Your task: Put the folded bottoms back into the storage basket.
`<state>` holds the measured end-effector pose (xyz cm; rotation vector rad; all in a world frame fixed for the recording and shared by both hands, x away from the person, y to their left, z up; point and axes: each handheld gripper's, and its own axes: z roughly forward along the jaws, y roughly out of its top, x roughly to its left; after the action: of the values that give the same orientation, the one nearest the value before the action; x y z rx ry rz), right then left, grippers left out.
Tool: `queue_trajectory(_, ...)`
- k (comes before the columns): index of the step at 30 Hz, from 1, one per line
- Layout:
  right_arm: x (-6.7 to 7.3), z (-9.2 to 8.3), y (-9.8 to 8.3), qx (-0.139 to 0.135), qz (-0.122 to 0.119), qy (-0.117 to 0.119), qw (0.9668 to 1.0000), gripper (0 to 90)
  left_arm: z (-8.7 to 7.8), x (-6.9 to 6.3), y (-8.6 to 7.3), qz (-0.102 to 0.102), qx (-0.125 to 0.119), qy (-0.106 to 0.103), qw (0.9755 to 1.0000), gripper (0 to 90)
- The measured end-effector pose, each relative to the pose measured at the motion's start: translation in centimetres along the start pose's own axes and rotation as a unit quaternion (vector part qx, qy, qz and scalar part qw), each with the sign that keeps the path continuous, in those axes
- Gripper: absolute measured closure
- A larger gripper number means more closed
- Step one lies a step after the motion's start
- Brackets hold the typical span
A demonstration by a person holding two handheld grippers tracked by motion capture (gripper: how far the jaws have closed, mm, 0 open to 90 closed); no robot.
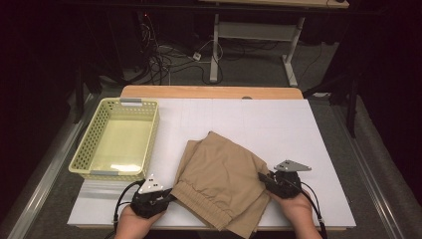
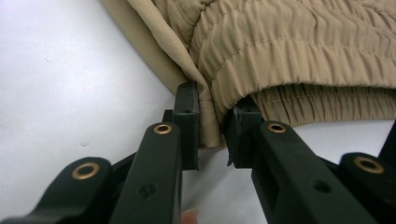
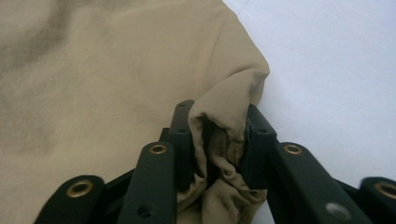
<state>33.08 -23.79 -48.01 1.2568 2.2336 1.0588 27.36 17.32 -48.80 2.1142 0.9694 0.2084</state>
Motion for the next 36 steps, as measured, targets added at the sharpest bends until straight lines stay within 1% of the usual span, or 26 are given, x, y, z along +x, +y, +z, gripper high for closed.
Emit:
queue_trajectory(4,0.3,0.0,0.0,-0.001,-0.008,-0.007,0.9999,76.4,0.0,-0.1,0.0,0.003,-0.001,0.002,1.0,75.7)
queue_trajectory(8,0.2,0.0,-0.1,-0.004,-0.009,-0.003,0.9999,79.1,0.0,-0.1,0.0,0.003,-0.001,0.002,1.0,76.7)
queue_trajectory(13,0.6,-0.1,-0.2,-0.006,-0.024,-0.015,0.9996,80.2,0.0,-0.4,-0.2,0.01,-0.006,0.014,0.9998,77.6)
queue_trajectory(15,0.4,0.0,-0.1,-0.005,-0.018,-0.009,0.9998,80.2,0.0,-0.4,-0.1,0.013,-0.005,0.014,0.9998,78.0)
queue_trajectory(18,0.1,0.0,-0.1,-0.005,-0.004,0.002,1.0,80.2,-0.1,-0.2,-0.1,0.006,-0.006,0.006,0.9999,78.5)
queue_trajectory(21,0.2,0.0,-0.1,-0.005,-0.01,-0.003,0.9999,80.2,-0.1,0.0,-0.1,0.0,-0.006,0.001,1.0,78.6)
queue_trajectory(24,0.3,0.0,-0.1,-0.005,-0.015,-0.007,0.9999,80.1,-0.1,-0.2,-0.2,0.001,-0.008,0.006,0.9999,78.7)
queue_trajectory(25,0.7,-0.1,-0.2,-0.009,-0.027,-0.017,0.9994,80.2,-0.1,-0.2,-0.2,0.003,-0.008,0.007,0.9999,79.1)
queue_trajectory(26,0.7,-0.1,-0.2,-0.009,-0.027,-0.017,0.9994,80.2,-0.2,-0.2,-0.2,-0.004,-0.007,0.004,1.0,79.1)
queue_trajectory(28,0.9,-0.2,-0.3,-0.016,-0.036,-0.02,0.999,80.3,-0.2,-0.1,0.0,-0.007,-0.003,0.003,1.0,79.3)
queue_trajectory(30,0.8,-0.3,-0.3,-0.022,-0.039,-0.017,0.9989,80.5,-0.3,-0.5,0.1,-0.002,0.002,0.013,0.9999,79.3)
queue_trajectory(32,0.7,-0.5,-0.4,-0.031,-0.031,-0.014,0.999,80.8,-0.4,-0.8,0.4,0.007,0.011,0.021,0.9997,79.4)
queue_trajectory(33,0.7,-0.8,-0.6,-0.048,-0.032,-0.018,0.9982,81.3,-0.5,-0.8,1.0,0.008,0.024,0.021,0.9995,79.4)
queue_trajectory(34,0.8,-1.0,-0.7,-0.057,-0.032,-0.018,0.9977,81.4,-0.5,-0.8,1.0,0.008,0.024,0.021,0.9995,79.7)
queue_trajectory(35,0.8,-1.0,-0.7,-0.057,-0.032,-0.018,0.9977,81.4,-0.5,-0.8,1.3,0.013,0.033,0.022,0.9991,79.7)
queue_trajectory(36,0.7,-1.0,-0.7,-0.063,-0.032,-0.017,0.9974,81.5,-0.6,-0.9,1.7,0.025,0.042,0.027,0.9985,79.7)
